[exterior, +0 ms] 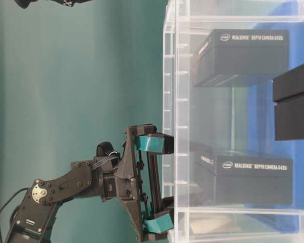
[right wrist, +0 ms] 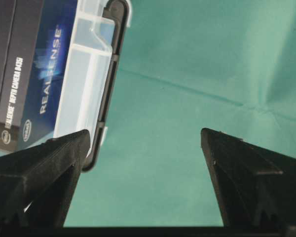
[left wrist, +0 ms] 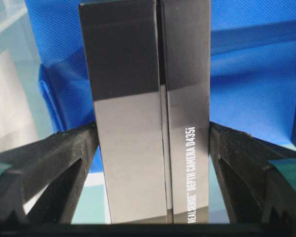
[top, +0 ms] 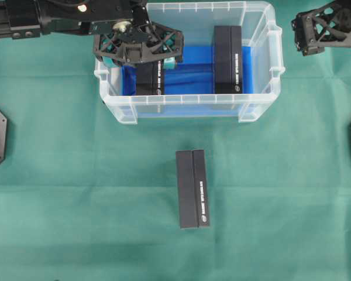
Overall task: Take out the box from the case.
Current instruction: 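Lift the gripped black boxes up out of the bin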
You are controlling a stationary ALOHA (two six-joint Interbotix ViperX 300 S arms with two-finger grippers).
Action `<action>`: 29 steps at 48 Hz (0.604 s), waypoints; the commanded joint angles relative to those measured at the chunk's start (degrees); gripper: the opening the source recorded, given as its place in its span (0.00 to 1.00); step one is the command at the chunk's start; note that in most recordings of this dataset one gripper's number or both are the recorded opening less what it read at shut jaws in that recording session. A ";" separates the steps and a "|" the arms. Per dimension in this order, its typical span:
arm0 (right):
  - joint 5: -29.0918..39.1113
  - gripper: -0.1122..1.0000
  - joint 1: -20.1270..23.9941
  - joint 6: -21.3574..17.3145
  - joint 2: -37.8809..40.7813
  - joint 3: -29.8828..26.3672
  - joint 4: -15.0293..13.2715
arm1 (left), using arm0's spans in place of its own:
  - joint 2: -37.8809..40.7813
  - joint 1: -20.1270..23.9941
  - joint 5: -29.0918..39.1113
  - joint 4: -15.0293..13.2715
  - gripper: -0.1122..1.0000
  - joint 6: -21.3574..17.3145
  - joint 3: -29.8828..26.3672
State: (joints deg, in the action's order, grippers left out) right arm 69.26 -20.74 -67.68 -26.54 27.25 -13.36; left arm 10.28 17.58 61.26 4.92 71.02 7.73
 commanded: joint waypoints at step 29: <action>-0.35 0.92 0.26 0.26 -0.70 -0.44 -0.18 | -2.29 0.00 3.25 -0.70 0.65 -0.53 -2.37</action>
State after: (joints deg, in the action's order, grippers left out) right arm 69.17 -20.65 -67.59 -26.54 27.33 -13.36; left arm 10.28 17.67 64.34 4.31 70.58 6.94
